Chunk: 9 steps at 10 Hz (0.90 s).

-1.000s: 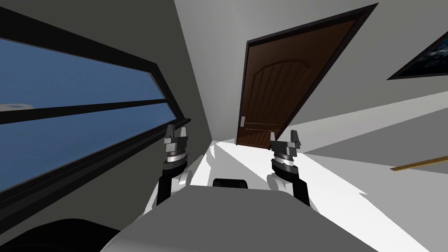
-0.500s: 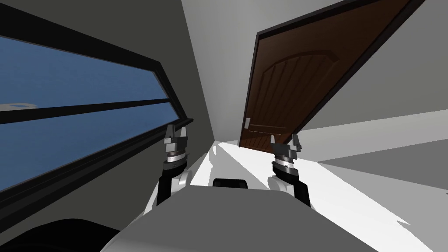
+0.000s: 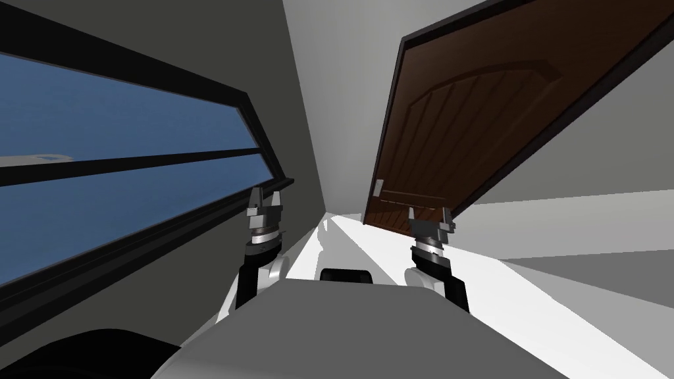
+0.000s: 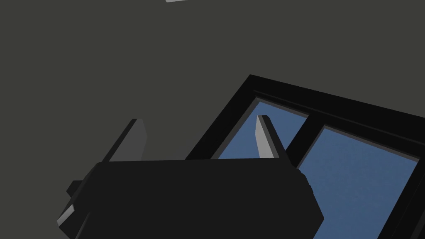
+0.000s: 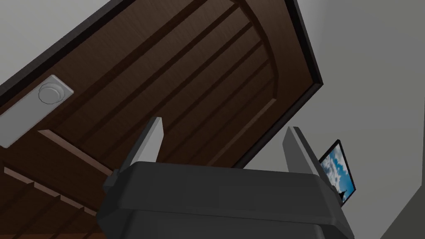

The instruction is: Pull the door open

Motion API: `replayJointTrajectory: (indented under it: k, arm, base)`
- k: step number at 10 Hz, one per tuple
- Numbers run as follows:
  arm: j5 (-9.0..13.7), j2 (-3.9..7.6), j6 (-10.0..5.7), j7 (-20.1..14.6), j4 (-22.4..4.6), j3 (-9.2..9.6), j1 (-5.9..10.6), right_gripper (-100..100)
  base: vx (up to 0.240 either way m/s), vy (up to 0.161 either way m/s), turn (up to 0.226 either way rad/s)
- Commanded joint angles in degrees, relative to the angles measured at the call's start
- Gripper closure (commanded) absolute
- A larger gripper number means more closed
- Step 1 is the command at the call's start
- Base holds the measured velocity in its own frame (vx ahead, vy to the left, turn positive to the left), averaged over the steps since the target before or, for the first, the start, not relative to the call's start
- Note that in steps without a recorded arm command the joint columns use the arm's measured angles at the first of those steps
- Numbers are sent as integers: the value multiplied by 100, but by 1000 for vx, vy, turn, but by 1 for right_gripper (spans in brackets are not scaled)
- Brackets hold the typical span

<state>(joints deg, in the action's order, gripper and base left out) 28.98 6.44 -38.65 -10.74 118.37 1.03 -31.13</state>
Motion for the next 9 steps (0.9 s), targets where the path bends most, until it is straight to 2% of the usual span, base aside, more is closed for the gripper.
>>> replayJointTrajectory:
  k: [1, 9]
  arm:
    - [191, 23, -20, -149, -116, -12, -9, -100]
    - [1150, 122, -80, -847, -564, -68, -148, -100]
  base:
    - [99, -16, 139]
    - [94, -34, 145]
